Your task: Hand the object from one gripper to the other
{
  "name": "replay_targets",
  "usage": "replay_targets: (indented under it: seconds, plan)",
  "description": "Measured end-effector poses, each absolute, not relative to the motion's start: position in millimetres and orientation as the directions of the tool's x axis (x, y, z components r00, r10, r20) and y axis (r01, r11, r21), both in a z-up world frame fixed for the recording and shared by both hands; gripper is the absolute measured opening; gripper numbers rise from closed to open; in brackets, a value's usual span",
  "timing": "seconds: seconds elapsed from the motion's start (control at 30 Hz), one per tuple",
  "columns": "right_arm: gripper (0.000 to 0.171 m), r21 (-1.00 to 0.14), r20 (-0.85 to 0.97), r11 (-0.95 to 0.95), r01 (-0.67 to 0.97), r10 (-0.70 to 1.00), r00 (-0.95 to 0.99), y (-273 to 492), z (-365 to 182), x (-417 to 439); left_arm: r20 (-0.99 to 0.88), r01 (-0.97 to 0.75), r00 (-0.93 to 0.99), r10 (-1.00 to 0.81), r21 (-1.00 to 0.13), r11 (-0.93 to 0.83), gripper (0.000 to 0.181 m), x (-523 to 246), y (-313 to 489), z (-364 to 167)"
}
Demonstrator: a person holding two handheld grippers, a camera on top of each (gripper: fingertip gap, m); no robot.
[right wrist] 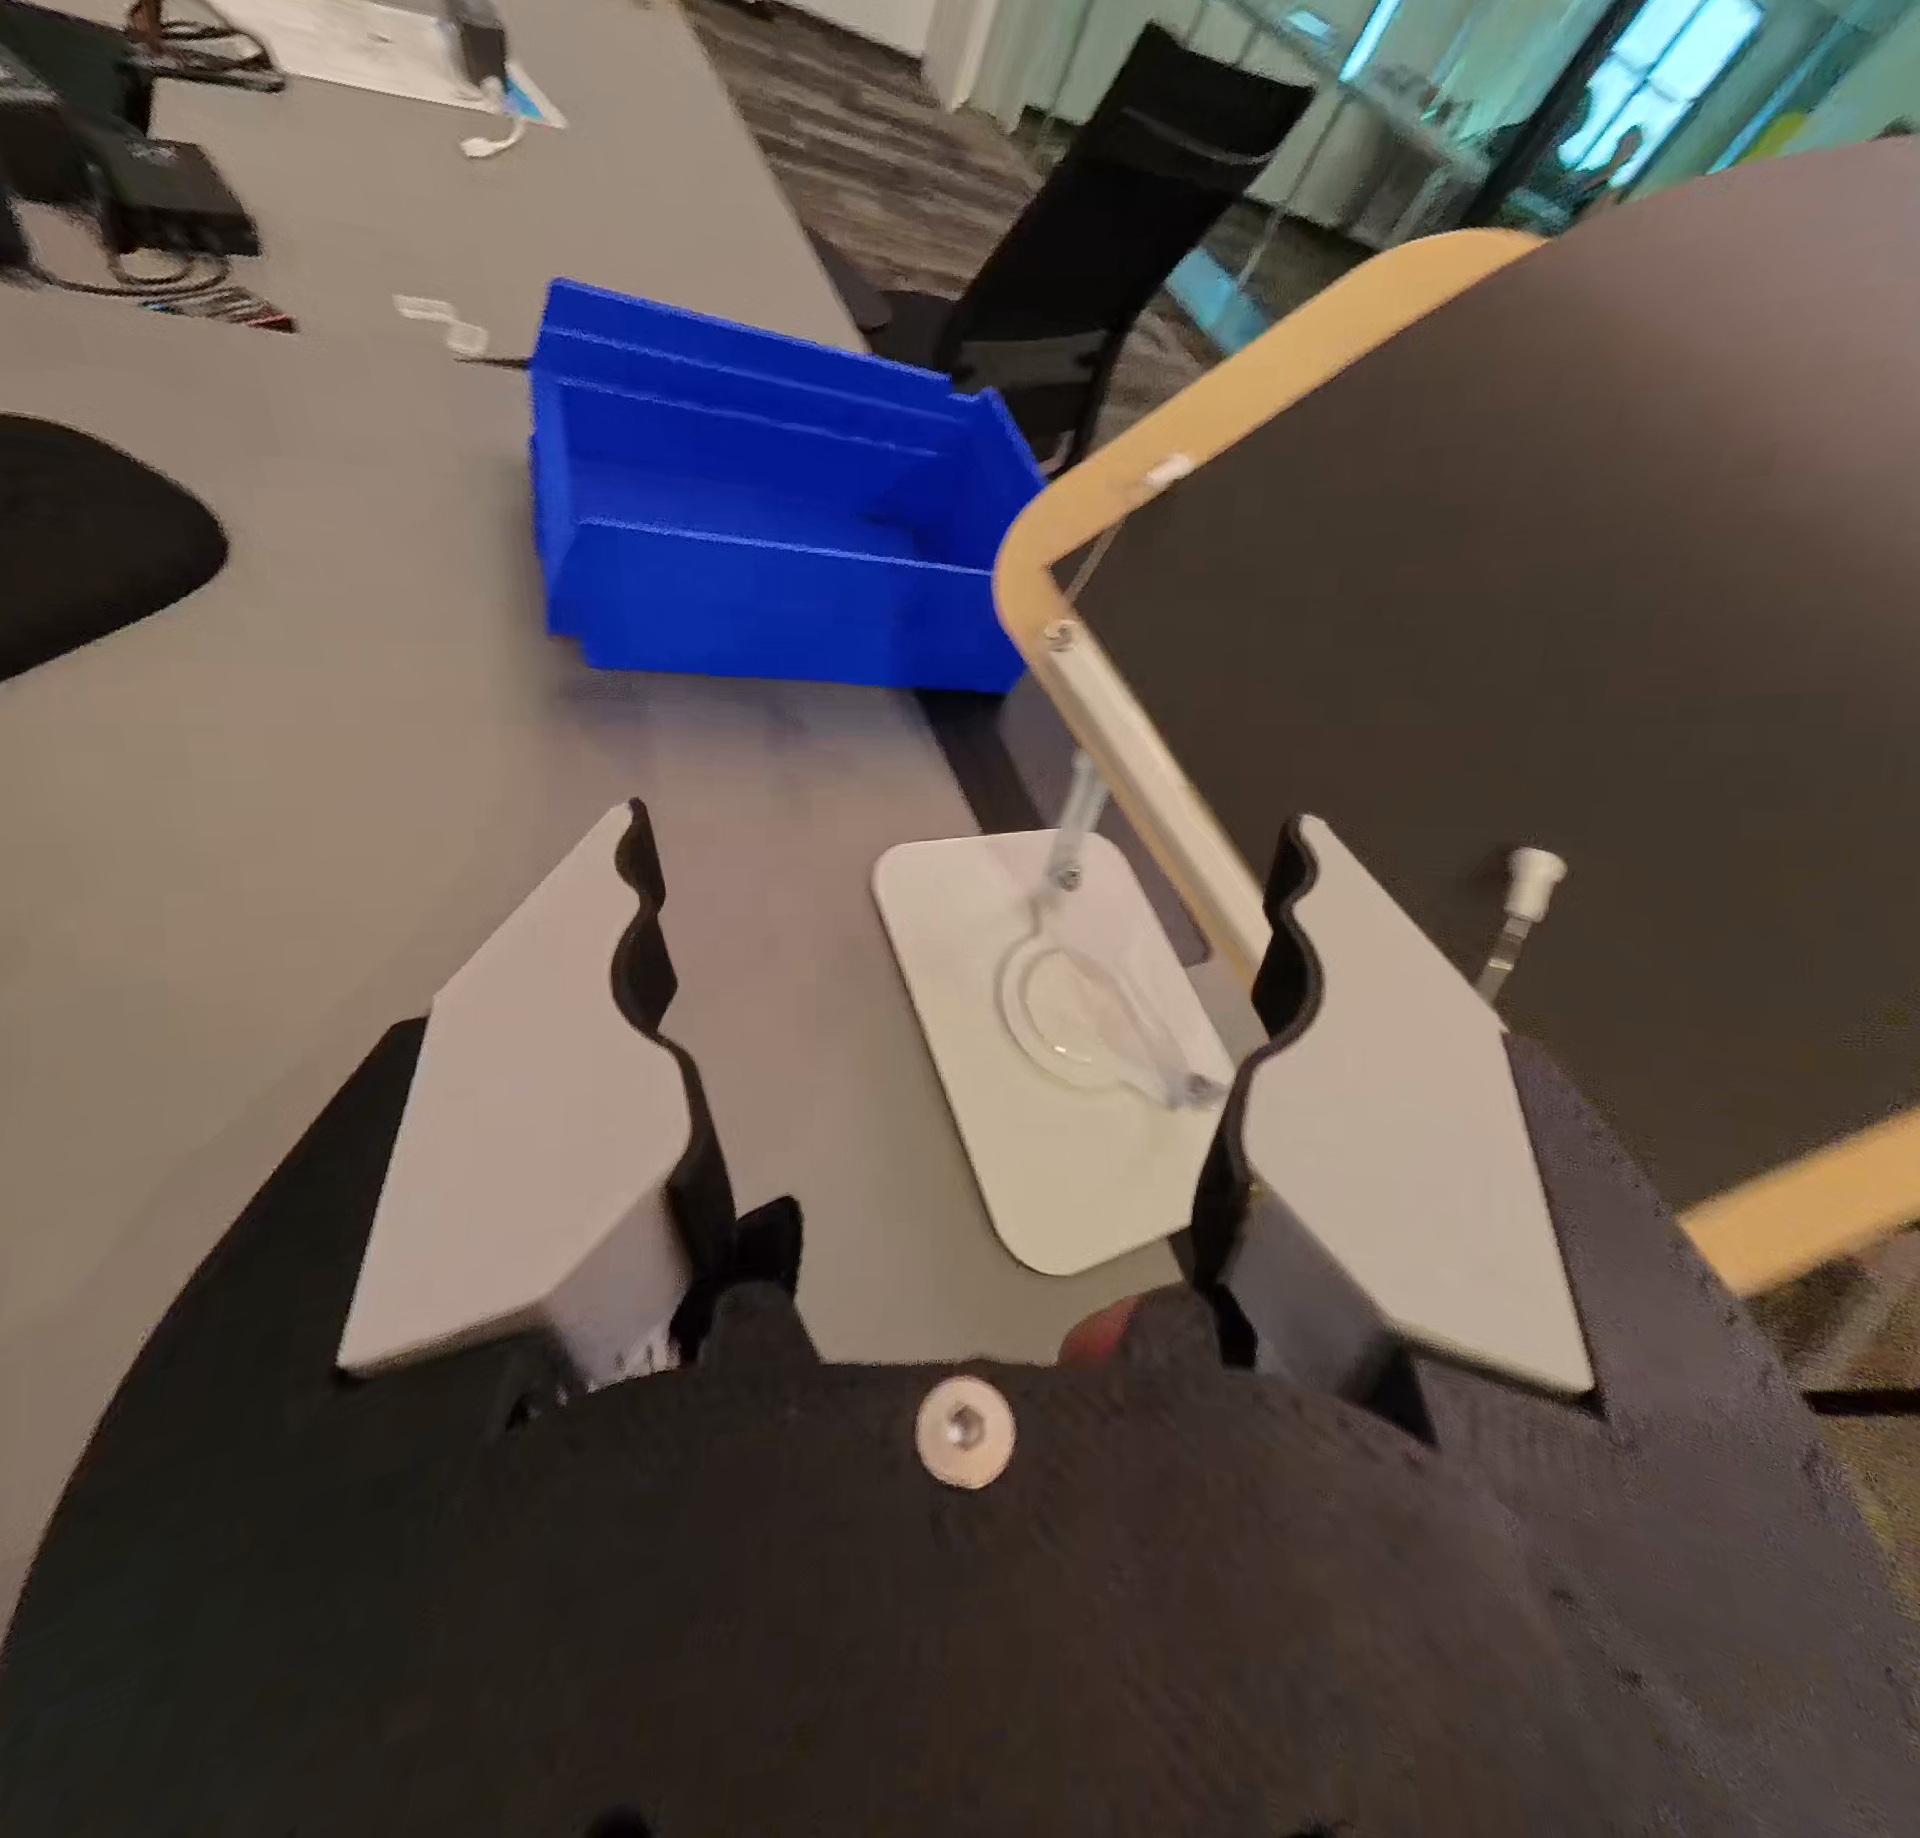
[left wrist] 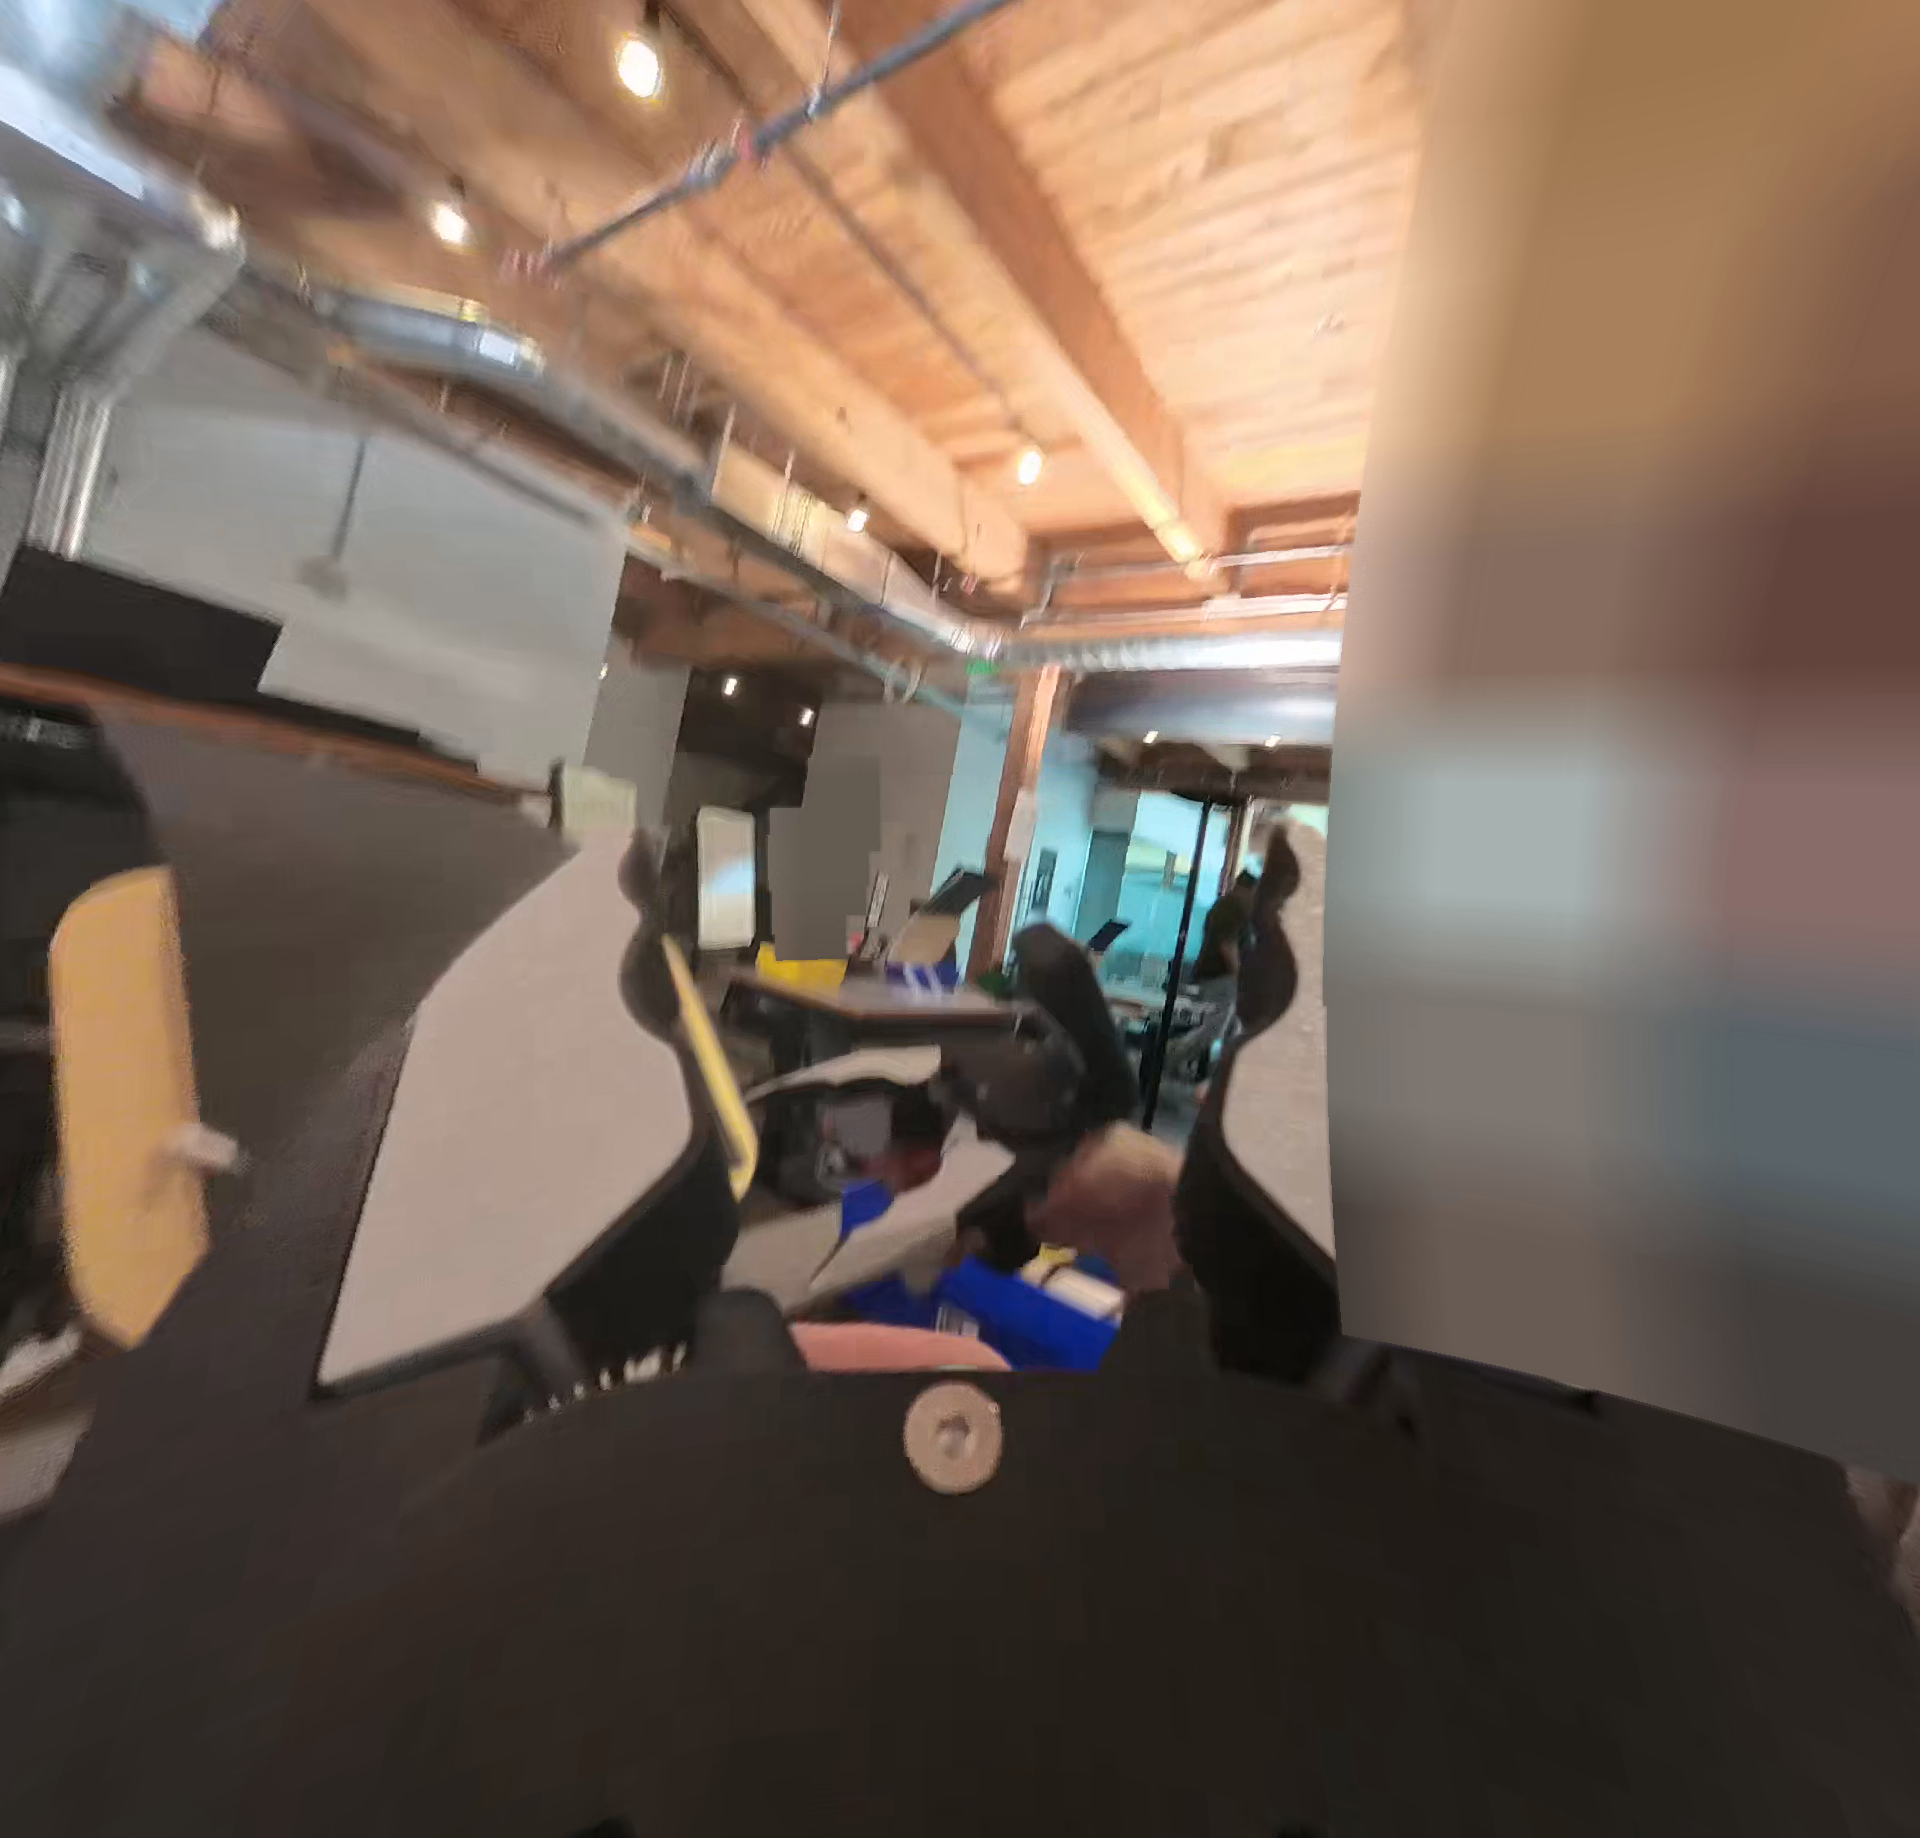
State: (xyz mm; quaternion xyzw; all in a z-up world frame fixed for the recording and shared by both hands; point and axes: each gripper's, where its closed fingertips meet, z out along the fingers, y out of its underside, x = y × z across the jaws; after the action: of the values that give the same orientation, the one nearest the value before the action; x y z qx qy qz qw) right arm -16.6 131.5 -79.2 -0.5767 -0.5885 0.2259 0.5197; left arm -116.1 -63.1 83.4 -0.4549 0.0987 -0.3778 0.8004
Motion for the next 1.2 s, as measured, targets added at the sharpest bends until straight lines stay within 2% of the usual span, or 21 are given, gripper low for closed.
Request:
replay_targets:
  seconds: [0.03,0.1,0.23,0.3,0.37,0.6,0.67,0.7,0.77,0.87,0.93,1.0,1.1,1.2]
  plan:
    - [0.111,-0.862,0.335,0.215,0.459,0.921,0.198,129,-87,-26,0.221,0.493,0.712,-0.666,-0.833,0.251,0.105,-118,-50,62]
    - [0.108,-0.853,0.313,0.188,0.487,0.931,0.188,125,-104,-41,0.239,0.404,0.743,-0.625,-0.905,0.134,0.112,-111,-26,14]
    - [0.129,-0.805,0.223,0.126,0.579,0.97,0.1,97,-158,-55,0.327,0.31,0.752,-0.572,-0.942,-0.131,0.119,-98,12,-77]
    - [0.135,-0.82,0.152,0.065,0.569,0.983,0.107,87,-176,-59,0.327,0.23,0.75,-0.575,-0.944,-0.237,0.127,-89,22,-117]
    - [0.148,-0.831,0.09,0.0,0.557,0.987,0.133,80,-188,-60,0.322,0.167,0.779,-0.538,-0.933,-0.318,0.128,-89,33,-152]
    - [0.132,-0.804,0.055,-0.12,0.583,0.961,0.273,80,-226,-51,0.266,-0.024,0.818,-0.51,-0.871,-0.491,0.14,-89,54,-234]
    - [0.13,-0.79,0.063,-0.152,0.595,0.944,0.325,86,-238,-48,0.334,0.001,0.794,-0.508,-0.836,-0.548,0.143,-81,55,-245]
    - [0.131,-0.782,0.066,-0.165,0.601,0.937,0.343,89,-246,-46,0.293,-0.031,0.816,-0.498,-0.838,-0.545,0.142,-83,59,-251]
    - [0.117,-0.753,0.05,-0.217,0.621,0.923,0.382,93,-266,-41,0.219,-0.109,0.859,-0.464,-0.806,-0.582,0.14,-90,66,-273]
    - [0.12,-0.727,0.058,-0.247,0.64,0.908,0.415,97,-289,-35,0.202,-0.147,0.873,-0.443,-0.759,-0.634,0.139,-89,70,-292]
    - [0.132,-0.702,0.08,-0.257,0.664,0.898,0.432,100,-301,-28,0.126,-0.225,0.874,-0.469,-0.751,-0.62,0.137,-85,71,-296]
    - [0.135,-0.675,0.093,-0.254,0.693,0.902,0.421,98,-307,-22,0.087,-0.28,0.863,-0.498,-0.737,-0.614,0.136,-78,68,-300]
    - [0.132,-0.718,0.118,-0.228,0.658,0.892,0.437,98,-288,-17,0.113,-0.238,0.858,-0.501,-0.777,-0.582,0.136,-75,70,-286]
    - [0.119,-0.785,0.108,-0.25,0.567,0.846,0.522,105,-252,2,0.097,-0.128,0.901,-0.424,-0.872,-0.472,0.114,-101,80,-243]
